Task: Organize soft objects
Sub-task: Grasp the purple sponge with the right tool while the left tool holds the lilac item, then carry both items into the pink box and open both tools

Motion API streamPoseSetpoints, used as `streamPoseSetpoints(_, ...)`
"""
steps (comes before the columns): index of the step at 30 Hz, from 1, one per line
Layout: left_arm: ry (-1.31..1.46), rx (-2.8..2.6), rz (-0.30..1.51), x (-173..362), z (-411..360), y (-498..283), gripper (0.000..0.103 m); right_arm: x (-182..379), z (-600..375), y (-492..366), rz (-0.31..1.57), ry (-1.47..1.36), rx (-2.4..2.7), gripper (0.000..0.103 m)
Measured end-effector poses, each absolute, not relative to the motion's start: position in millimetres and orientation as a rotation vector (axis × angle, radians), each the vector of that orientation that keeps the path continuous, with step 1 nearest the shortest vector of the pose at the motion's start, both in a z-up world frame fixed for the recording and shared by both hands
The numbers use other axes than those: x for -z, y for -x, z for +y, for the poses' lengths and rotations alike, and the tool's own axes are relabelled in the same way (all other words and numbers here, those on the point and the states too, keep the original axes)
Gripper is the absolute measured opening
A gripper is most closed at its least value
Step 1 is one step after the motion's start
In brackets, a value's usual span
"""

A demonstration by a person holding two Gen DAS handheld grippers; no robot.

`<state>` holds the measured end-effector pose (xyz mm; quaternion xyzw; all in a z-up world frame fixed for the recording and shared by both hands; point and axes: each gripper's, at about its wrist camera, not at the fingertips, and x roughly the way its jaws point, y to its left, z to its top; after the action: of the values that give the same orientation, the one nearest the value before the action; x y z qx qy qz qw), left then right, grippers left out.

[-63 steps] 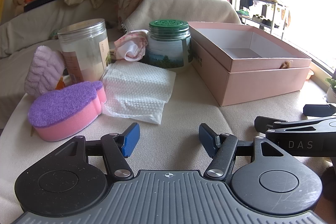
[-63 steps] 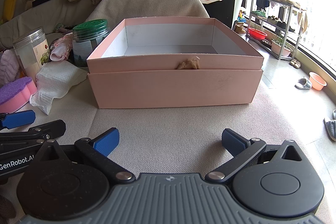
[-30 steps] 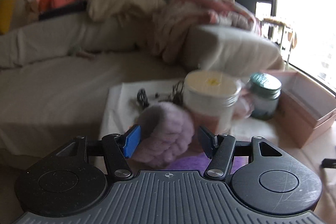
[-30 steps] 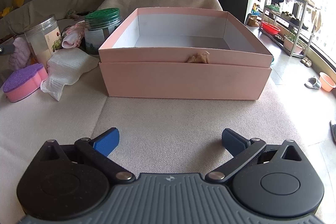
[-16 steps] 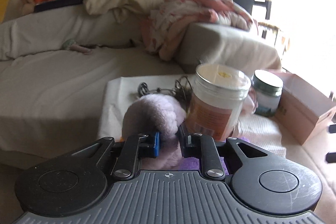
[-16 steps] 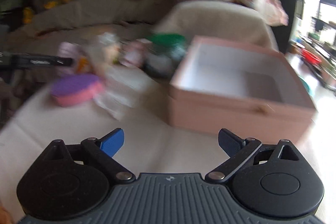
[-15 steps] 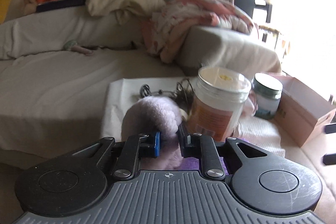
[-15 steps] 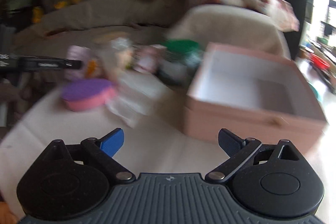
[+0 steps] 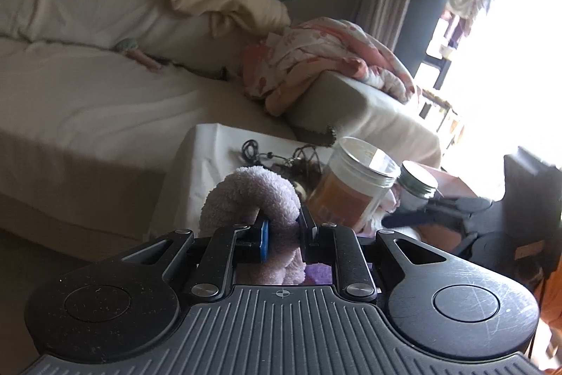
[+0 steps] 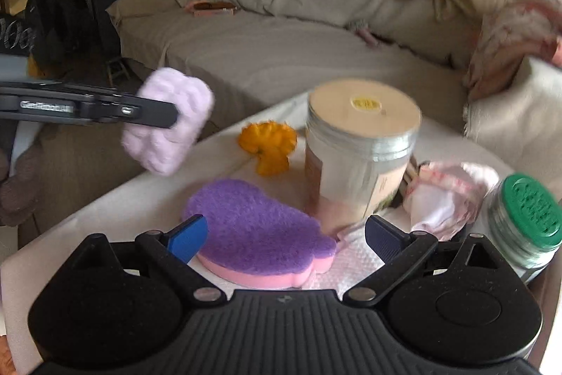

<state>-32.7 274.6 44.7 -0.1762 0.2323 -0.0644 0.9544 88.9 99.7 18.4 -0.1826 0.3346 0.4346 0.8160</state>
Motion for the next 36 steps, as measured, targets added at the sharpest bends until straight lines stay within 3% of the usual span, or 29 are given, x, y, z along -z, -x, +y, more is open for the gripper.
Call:
streamPoseSetpoints(5, 0.387, 0.1, 0.481, -37.7, 282.1, 28.1, 0.019, -20.9, 92.9, -84.5, 0.841, 0.379, -1.083, 0.096)
streamPoseSetpoints(13, 0.365, 0.1, 0.484, -39.1, 277.7, 24.9, 0.019, -38.2, 119.4, -36.2, 0.522, 0.68, -1.1, 0.096)
streamPoseSetpoints(20, 0.339, 0.093, 0.498, -43.9, 278.3, 29.8, 0.019, -10.1, 153.7, -65.9, 0.622, 0.773, -1.16, 0.096)
streamPoseSetpoints(21, 0.34, 0.09, 0.502, -43.7, 278.9, 29.8, 0.019, -8.5, 153.7, -68.8, 0.636, 0.76, -1.149, 0.092)
streamPoseSetpoints(22, 0.343, 0.083, 0.508, -44.1, 279.7, 29.1, 0.019, -8.5, 152.6, -71.2, 0.659, 0.734, -1.145, 0.08)
streamPoseSetpoints(25, 0.345, 0.056, 0.512, -50.1, 283.5, 27.3, 0.019, -15.5, 146.4, -63.7, 0.682, 0.64, -1.084, 0.08)
streamPoseSetpoints(30, 0.331, -0.001, 0.411, -101.2, 297.0, 10.0, 0.019, -78.3, 125.2, -32.1, 0.532, 0.541, -1.034, 0.079)
streamPoseSetpoints(36, 0.241, 0.002, 0.247, -208.0, 263.8, -46.2, 0.019, -171.6, 67.2, -42.2, 0.275, 0.42, -0.76, 0.079)
